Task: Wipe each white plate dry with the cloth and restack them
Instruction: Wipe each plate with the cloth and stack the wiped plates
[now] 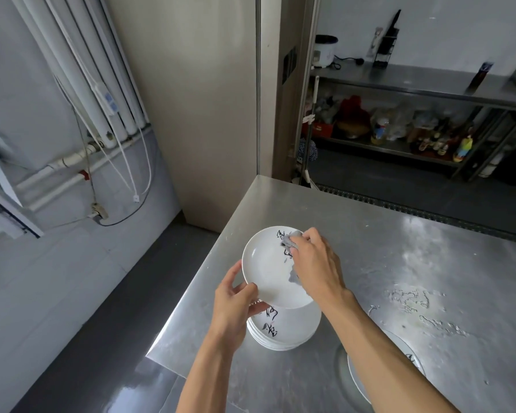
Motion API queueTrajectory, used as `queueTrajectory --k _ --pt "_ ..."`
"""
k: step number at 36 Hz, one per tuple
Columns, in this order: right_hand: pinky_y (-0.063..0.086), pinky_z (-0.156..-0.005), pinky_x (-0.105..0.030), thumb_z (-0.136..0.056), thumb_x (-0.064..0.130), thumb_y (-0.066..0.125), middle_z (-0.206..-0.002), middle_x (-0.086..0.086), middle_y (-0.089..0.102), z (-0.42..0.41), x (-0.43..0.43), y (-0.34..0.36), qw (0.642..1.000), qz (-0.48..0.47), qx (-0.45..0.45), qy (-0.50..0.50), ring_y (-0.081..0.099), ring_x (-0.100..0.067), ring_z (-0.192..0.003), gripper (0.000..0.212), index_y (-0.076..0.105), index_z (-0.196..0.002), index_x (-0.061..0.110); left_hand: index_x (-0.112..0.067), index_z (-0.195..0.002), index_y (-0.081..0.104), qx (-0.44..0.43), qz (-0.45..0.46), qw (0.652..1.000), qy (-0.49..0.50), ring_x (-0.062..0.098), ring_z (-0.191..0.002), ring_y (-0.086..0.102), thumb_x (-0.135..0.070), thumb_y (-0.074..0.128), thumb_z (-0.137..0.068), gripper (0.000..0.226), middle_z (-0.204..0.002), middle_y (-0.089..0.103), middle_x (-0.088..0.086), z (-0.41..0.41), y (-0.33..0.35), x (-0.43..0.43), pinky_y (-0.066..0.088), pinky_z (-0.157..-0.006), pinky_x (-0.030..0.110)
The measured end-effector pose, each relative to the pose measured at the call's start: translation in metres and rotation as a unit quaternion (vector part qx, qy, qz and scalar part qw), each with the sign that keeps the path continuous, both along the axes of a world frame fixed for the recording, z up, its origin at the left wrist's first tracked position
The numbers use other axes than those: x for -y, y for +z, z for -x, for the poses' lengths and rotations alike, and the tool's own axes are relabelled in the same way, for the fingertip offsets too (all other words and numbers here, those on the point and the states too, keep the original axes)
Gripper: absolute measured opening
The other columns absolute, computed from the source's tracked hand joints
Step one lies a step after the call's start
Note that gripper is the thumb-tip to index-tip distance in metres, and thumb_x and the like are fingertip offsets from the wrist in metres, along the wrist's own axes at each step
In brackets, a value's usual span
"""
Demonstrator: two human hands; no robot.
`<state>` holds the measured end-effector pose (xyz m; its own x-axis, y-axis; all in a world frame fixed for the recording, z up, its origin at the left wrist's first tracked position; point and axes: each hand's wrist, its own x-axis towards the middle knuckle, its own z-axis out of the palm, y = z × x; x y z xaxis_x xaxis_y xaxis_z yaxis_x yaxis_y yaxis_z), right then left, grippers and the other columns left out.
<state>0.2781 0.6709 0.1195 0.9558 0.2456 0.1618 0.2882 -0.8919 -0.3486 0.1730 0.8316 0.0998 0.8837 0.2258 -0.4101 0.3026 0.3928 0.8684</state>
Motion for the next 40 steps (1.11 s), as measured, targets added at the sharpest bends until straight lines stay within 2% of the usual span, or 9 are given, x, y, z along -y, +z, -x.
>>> queueTrajectory --k 7,11,13,21,26,29,32,35,40 --pt "0.047 -0.083 -0.031 -0.097 0.018 0.063 -0.117 0.007 0.052 0.009 -0.027 0.014 0.985 -0.081 -0.034 0.148 0.057 -0.017 -0.102 0.035 0.062 -0.129 0.03 -0.038 -0.137 0.066 0.066 -0.042 0.995 -0.056 0.032 -0.101 0.076 0.008 0.049 -0.091 0.067 -0.117 0.077 0.016 -0.001 0.014 0.004 0.061 -0.073 0.034" --pt "0.045 -0.097 -0.025 -0.098 0.014 0.063 -0.123 0.006 0.056 0.021 -0.026 0.014 0.964 -0.106 -0.099 0.225 0.057 -0.014 -0.109 0.033 0.068 -0.129 0.024 -0.034 -0.134 0.069 0.087 -0.038 0.995 -0.012 0.042 -0.103 0.075 0.012 0.047 -0.092 0.066 -0.118 0.076 0.018 -0.003 0.013 -0.004 0.064 -0.082 0.053" --pt "0.043 -0.097 -0.021 -0.098 0.014 0.062 -0.122 0.007 0.058 0.027 -0.02 0.012 0.958 -0.104 -0.113 0.241 0.058 -0.013 -0.108 0.029 0.072 -0.124 0.024 -0.035 -0.135 0.068 0.091 -0.026 0.995 0.018 0.04 -0.104 0.076 0.013 0.05 -0.094 0.066 -0.119 0.076 0.017 -0.003 0.011 -0.009 0.064 -0.084 0.052" --pt "0.051 -0.082 -0.036 -0.095 0.018 0.066 -0.114 0.014 0.059 0.023 0.005 0.004 0.977 -0.032 -0.068 0.2 0.055 -0.017 -0.099 0.025 0.074 -0.114 0.033 -0.037 -0.136 0.064 0.068 -0.016 0.996 0.062 0.041 -0.099 0.076 0.012 0.051 -0.097 0.064 -0.11 0.078 0.02 -0.001 0.011 -0.02 0.064 -0.073 0.037" --pt "0.054 -0.072 -0.038 -0.088 0.016 0.071 -0.107 0.012 0.053 0.014 0.018 0.001 0.995 0.001 -0.029 0.098 0.054 -0.019 -0.095 0.034 0.067 -0.117 0.034 -0.046 -0.133 0.066 0.066 -0.032 0.997 0.023 0.037 -0.101 0.077 0.009 0.053 -0.098 0.066 -0.114 0.079 0.013 0.003 0.017 -0.017 0.064 -0.074 0.038" --pt "0.053 -0.071 -0.037 -0.083 0.015 0.074 -0.105 0.007 0.048 0.01 0.019 0.002 0.998 0.015 -0.024 0.054 0.055 -0.021 -0.094 0.043 0.062 -0.122 0.029 -0.051 -0.131 0.067 0.065 -0.042 0.997 -0.001 0.038 -0.102 0.076 0.01 0.052 -0.096 0.071 -0.116 0.078 0.013 0.005 0.021 -0.01 0.066 -0.079 0.047" --pt "0.049 -0.071 -0.035 -0.093 0.015 0.062 -0.106 0.003 0.047 0.009 0.012 0.006 0.999 -0.018 -0.005 0.027 0.053 -0.021 -0.094 0.033 0.061 -0.124 0.023 -0.048 -0.134 0.066 0.066 -0.056 0.996 -0.024 0.033 -0.092 0.076 0.008 0.054 -0.096 0.069 -0.113 0.078 0.015 0.007 0.023 -0.004 0.065 -0.074 0.044" --pt "0.051 -0.077 -0.038 -0.098 0.017 0.058 -0.11 0.003 0.049 0.012 -0.001 0.014 0.995 -0.088 -0.01 0.04 0.053 -0.018 -0.094 0.027 0.062 -0.124 0.021 -0.046 -0.138 0.064 0.082 -0.075 0.991 -0.073 0.021 -0.087 0.075 0.007 0.051 -0.097 0.069 -0.113 0.078 0.013 0.01 0.026 0.001 0.062 -0.073 0.033" --pt "0.051 -0.085 -0.039 -0.094 0.011 0.065 -0.117 0.003 0.056 0.027 -0.019 0.023 0.981 -0.123 -0.003 0.147 0.059 -0.02 -0.101 0.033 0.065 -0.125 0.024 -0.041 -0.14 0.063 0.084 -0.073 0.99 -0.081 0.024 -0.096 0.077 0.008 0.046 -0.095 0.07 -0.12 0.077 0.013 0.013 0.028 0.004 0.062 -0.073 0.031"
